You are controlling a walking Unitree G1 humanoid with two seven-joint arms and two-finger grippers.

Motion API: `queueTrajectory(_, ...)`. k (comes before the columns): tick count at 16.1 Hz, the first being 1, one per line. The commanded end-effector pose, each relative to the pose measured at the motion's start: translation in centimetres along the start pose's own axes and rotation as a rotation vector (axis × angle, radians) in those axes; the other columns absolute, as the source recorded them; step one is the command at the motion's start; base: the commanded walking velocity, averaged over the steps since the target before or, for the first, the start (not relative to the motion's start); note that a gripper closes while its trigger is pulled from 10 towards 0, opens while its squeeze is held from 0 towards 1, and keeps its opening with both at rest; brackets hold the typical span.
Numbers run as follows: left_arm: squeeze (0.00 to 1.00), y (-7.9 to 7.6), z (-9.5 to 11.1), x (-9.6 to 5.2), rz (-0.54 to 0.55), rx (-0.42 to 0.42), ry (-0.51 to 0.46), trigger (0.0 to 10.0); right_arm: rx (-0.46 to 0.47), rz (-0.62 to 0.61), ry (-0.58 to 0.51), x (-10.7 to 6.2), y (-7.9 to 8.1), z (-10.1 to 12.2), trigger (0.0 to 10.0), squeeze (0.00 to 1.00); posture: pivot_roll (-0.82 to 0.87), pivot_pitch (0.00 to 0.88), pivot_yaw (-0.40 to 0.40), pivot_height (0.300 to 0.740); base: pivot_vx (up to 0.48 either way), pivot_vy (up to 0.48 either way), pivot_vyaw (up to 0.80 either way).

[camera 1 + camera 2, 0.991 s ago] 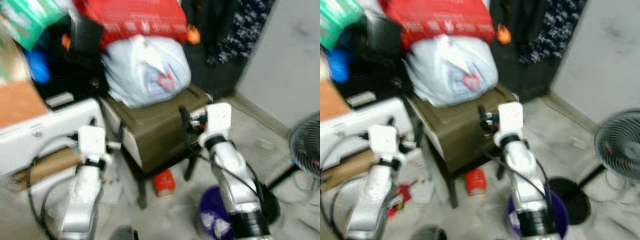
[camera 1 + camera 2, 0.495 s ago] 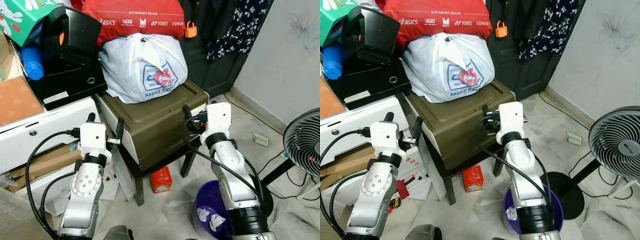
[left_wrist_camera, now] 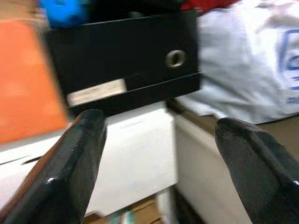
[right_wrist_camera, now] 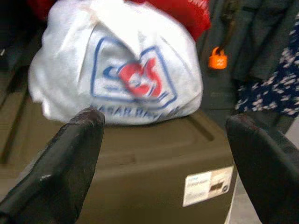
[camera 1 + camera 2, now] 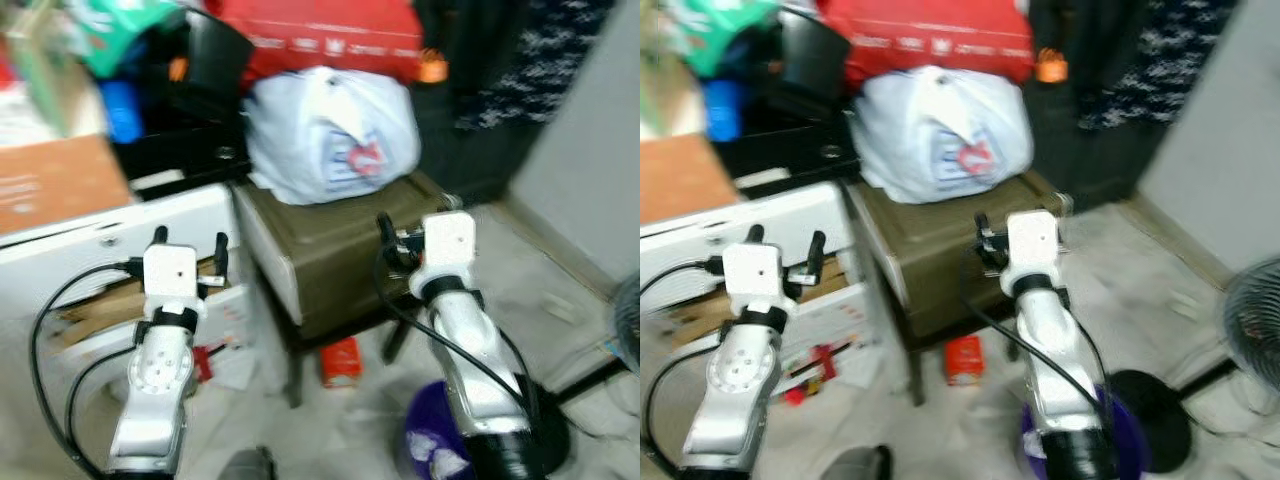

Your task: Clean up the room

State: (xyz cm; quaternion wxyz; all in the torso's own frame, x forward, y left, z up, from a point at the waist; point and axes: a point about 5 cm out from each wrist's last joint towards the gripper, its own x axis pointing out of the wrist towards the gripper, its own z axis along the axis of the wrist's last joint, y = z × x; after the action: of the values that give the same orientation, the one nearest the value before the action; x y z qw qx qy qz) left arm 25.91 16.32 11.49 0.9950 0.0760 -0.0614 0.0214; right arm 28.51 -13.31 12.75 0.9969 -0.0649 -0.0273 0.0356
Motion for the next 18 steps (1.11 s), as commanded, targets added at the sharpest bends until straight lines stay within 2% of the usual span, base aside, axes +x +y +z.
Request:
queueTrajectory(1,0.00,0.1,-0.2,0.0,0.008,0.020,0.008,10.0,-0.004,-0.004,-0.023,-0.1,-0.1,0.5,10.0,0.00,0.02,0.000,-0.031,0.740,0.000,0.000,0.80)
queueTrajectory(6,0.00,0.2,-0.2,0.1,0.025,0.043,0.009,10.0,0.000,-0.023,-0.038,0.1,-0.5,0.7,10.0,0.00,0.02,0.000,-0.016,0.740,0.000,0.000,0.80)
queueTrajectory(9,0.00,1.8,-0.7,-2.0,0.009,0.025,0.030,10.0,0.015,-0.053,-0.013,-2.5,-1.7,-0.6,10.0,0.00,0.03,0.000,0.015,0.740,0.000,0.000,0.16)
queueTrajectory(10,0.00,3.2,-1.3,-3.1,0.076,0.025,0.067,10.0,-0.013,-0.061,0.016,-4.1,-2.5,-1.9,10.0,0.00,0.03,0.000,0.020,0.740,0.000,0.000,0.00)
queueTrajectory(11,0.00,3.6,-1.7,-3.8,0.093,0.041,0.087,10.0,-0.001,-0.084,0.053,-4.9,-3.2,-2.7,10.0,0.00,0.03,0.000,0.020,0.740,0.000,0.000,0.00)
queueTrajectory(12,0.00,3.7,-2.0,-4.2,0.088,0.044,0.101,10.0,0.016,-0.103,0.060,-5.1,-3.5,-2.8,10.0,0.00,0.02,0.000,0.019,0.740,0.000,0.000,0.00)
queueTrajectory(14,0.00,3.2,-2.2,-4.2,0.049,0.044,0.109,10.0,0.001,-0.090,0.037,-4.3,-3.1,-2.2,10.0,0.00,0.02,0.000,0.019,0.740,0.000,0.000,0.00)
queueTrajectory(15,0.00,2.8,-2.1,-3.7,0.035,0.041,0.103,10.0,-0.015,-0.070,0.026,-3.9,-2.7,-2.0,10.0,0.00,0.02,0.000,0.020,0.740,0.000,0.000,0.00)
queueTrajectory(18,0.00,2.5,-2.0,-2.4,0.027,0.032,0.106,10.0,0.032,-0.033,-0.024,-2.2,-1.3,-0.4,10.0,0.00,0.00,0.000,0.029,0.740,0.000,0.000,0.75)
